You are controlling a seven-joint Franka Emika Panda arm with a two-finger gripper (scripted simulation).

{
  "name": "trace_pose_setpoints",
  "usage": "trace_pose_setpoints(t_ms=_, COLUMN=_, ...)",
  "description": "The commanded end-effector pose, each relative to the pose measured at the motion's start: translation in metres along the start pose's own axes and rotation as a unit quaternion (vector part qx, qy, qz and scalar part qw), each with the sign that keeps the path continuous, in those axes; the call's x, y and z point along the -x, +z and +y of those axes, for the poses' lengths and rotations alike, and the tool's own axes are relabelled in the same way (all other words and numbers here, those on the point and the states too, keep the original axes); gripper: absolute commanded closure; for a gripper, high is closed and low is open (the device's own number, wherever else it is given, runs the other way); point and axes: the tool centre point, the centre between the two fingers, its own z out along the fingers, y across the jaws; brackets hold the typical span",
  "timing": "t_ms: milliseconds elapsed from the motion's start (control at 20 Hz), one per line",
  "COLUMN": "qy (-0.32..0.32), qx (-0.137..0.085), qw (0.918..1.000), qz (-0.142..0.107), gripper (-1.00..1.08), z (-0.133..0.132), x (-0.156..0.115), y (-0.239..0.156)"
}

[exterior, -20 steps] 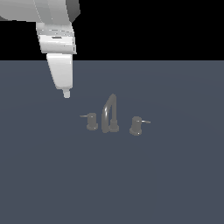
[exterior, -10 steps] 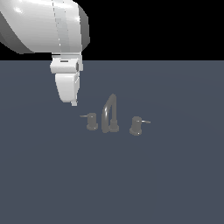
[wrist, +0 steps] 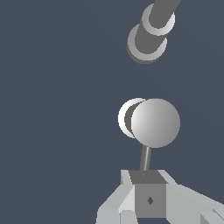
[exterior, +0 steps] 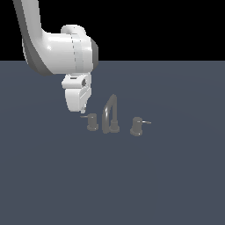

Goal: Turn on the faucet by rotating a designated handle.

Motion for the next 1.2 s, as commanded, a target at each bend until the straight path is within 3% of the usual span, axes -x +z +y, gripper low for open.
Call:
trace_pose_setpoints(t_ms=0, qy=0.023, qx=-0.001, qw=0.9997, qz=0.001, gripper=1.08, z=-0.01, x=-0.004, y=0.01)
trace_pose_setpoints(t_ms=500, qy=0.07, qx=-0.001, qw=0.9975, qz=0.0, gripper=1.08, z=-0.031, x=-0.014, y=0.031)
trace_pose_setpoints(t_ms=1150, qy=0.067, qx=-0.001, qw=0.9978, qz=-0.001, gripper=1.08, z=-0.024, x=-0.008, y=0.029)
